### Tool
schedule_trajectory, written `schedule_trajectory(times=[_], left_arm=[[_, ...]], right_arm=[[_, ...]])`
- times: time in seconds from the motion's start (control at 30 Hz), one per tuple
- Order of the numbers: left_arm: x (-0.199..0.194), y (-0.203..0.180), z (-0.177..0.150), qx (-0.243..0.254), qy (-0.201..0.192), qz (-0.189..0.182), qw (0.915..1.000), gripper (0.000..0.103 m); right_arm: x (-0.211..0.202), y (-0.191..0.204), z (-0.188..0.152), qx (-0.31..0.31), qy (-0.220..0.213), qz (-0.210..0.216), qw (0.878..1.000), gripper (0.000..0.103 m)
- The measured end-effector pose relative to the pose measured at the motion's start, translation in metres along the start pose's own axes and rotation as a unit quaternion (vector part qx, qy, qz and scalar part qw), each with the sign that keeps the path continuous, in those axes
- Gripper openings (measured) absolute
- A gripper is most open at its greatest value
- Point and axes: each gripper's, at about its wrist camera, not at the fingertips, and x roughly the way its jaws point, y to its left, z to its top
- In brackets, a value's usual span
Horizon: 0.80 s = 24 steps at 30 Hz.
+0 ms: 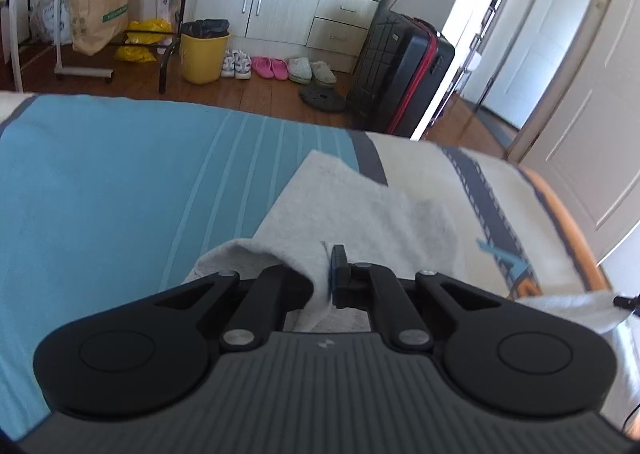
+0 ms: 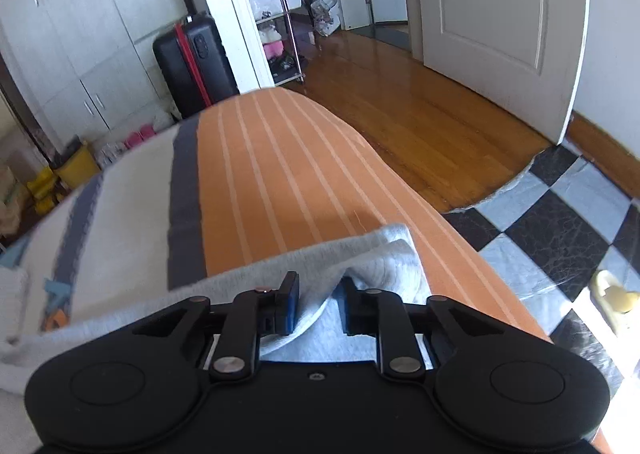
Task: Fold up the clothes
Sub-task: 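Lift the hem with both grippers and fold it toward the collar, then open both grippers and release the folded sweatshirt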
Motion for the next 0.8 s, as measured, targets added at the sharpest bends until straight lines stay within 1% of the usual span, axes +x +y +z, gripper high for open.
schedule_trajectory(times=[0.07, 0.1, 0.13, 0.17, 0.2, 0.23, 0.27, 0.33, 0.37, 0.4, 0.43, 0.47, 0.57, 0.67, 0.7, 0.8], left_arm=[[0.001, 0.016, 0.006, -0.062, -0.004, -0.013, 0.9980, 0.004], [0.002, 0.024, 0.009, -0.094, -0.006, -0.019, 0.9954, 0.004], [0.004, 0.034, 0.010, -0.134, -0.003, -0.025, 0.9907, 0.006], [0.005, 0.043, 0.008, -0.169, 0.000, -0.034, 0.9850, 0.007], [0.004, 0.050, 0.005, -0.196, 0.005, -0.044, 0.9796, 0.013], [0.001, 0.053, 0.001, -0.207, 0.007, -0.056, 0.9767, 0.019], [-0.003, 0.056, -0.002, -0.217, 0.009, -0.068, 0.9737, 0.022], [-0.016, 0.051, -0.010, -0.195, 0.006, -0.067, 0.9785, 0.028], [-0.024, 0.047, -0.013, -0.180, 0.003, -0.063, 0.9816, 0.030], [-0.032, 0.044, -0.016, -0.165, 0.001, -0.060, 0.9844, 0.035], [-0.039, 0.041, -0.019, -0.155, 0.001, -0.057, 0.9863, 0.040], [-0.046, 0.040, -0.021, -0.149, 0.000, -0.058, 0.9871, 0.041], [-0.064, 0.038, -0.027, -0.137, 0.008, -0.063, 0.9885, 0.041], [-0.081, 0.039, -0.033, -0.119, 0.008, -0.049, 0.9917, 0.041], [-0.086, 0.043, -0.037, -0.122, 0.008, -0.046, 0.9915, 0.041], [-0.102, 0.055, -0.050, -0.131, 0.007, -0.038, 0.9906, 0.041]], right_arm=[[-0.004, -0.015, 0.010, 0.063, -0.007, 0.044, 0.997, 0.047], [-0.006, -0.023, 0.015, 0.095, -0.010, 0.065, 0.993, 0.053], [-0.007, -0.033, 0.018, 0.139, -0.005, 0.079, 0.987, 0.059], [-0.009, -0.043, 0.020, 0.187, 0.005, 0.087, 0.978, 0.059], [-0.012, -0.047, 0.020, 0.216, 0.011, 0.091, 0.972, 0.059], [-0.019, -0.045, 0.019, 0.226, 0.010, 0.093, 0.970, 0.059], [-0.027, -0.037, 0.018, 0.217, 0.009, 0.088, 0.972, 0.059], [-0.047, -0.005, 0.013, 0.171, 0.004, 0.082, 0.982, 0.060], [-0.054, 0.015, 0.010, 0.146, 0.013, 0.091, 0.985, 0.060], [-0.059, 0.035, 0.006, 0.127, 0.028, 0.103, 0.986, 0.059], [-0.063, 0.058, 0.002, 0.109, 0.047, 0.119, 0.986, 0.060], [-0.066, 0.081, -0.002, 0.091, 0.067, 0.138, 0.984, 0.060], [-0.074, 0.158, -0.017, 0.046, 0.123, 0.219, 0.967, 0.060], [-0.072, 0.234, -0.031, 0.007, 0.168, 0.274, 0.947, 0.061], [-0.070, 0.257, -0.036, -0.004, 0.182, 0.289, 0.940, 0.062], [-0.050, 0.276, -0.073, 0.016, 0.206, 0.293, 0.934, 0.062]])
